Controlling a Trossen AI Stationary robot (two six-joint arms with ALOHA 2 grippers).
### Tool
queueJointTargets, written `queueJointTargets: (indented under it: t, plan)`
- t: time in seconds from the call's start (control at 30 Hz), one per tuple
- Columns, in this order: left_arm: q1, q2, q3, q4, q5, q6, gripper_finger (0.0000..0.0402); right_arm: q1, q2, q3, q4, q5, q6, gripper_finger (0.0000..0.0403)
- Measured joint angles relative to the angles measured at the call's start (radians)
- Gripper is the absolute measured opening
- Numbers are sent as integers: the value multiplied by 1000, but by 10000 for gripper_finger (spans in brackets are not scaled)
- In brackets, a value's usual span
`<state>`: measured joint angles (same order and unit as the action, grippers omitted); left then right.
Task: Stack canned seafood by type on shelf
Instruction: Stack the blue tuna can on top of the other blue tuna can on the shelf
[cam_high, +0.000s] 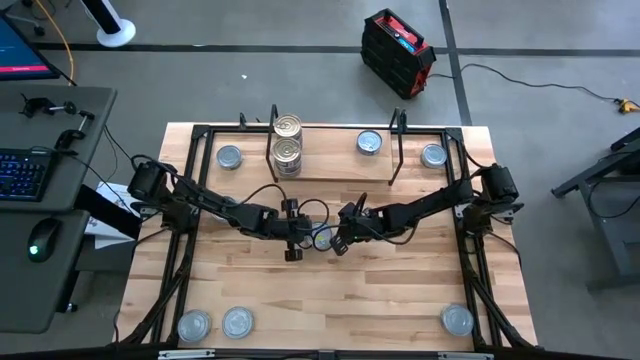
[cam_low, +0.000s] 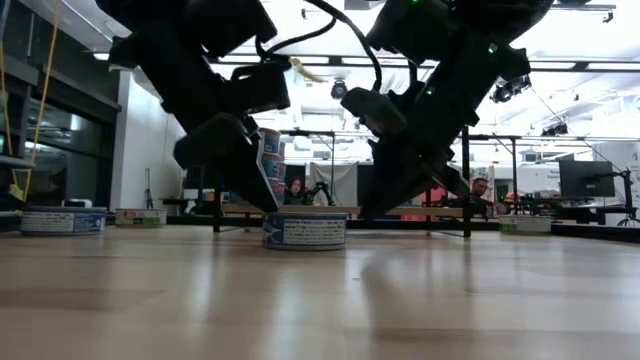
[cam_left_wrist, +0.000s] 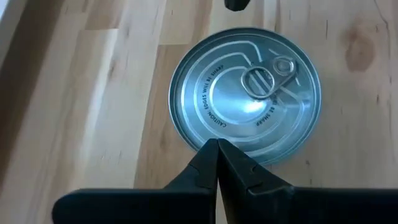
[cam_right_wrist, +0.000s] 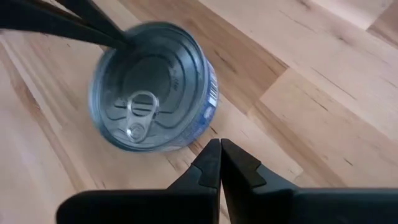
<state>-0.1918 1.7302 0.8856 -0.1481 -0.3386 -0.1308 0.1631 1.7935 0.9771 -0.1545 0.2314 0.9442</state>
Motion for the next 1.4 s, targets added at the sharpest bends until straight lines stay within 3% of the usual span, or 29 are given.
queueJointTargets:
  t: [0.17,0.47,0.73,1.4]
  plan:
    - [-11,4,-1,20,10,-25,1,-1,31,0,16,-2,30,0]
    - [-13,1,1,-34,10,-57,1,-6,84,1,197,8,68,0]
    - [-13,-1,1,-120,-28,-66,1,14,68,60,229,-4,26,0]
    - [-12,1,-3,-132,-22,-7,1,15,64,78,295,19,-3,0]
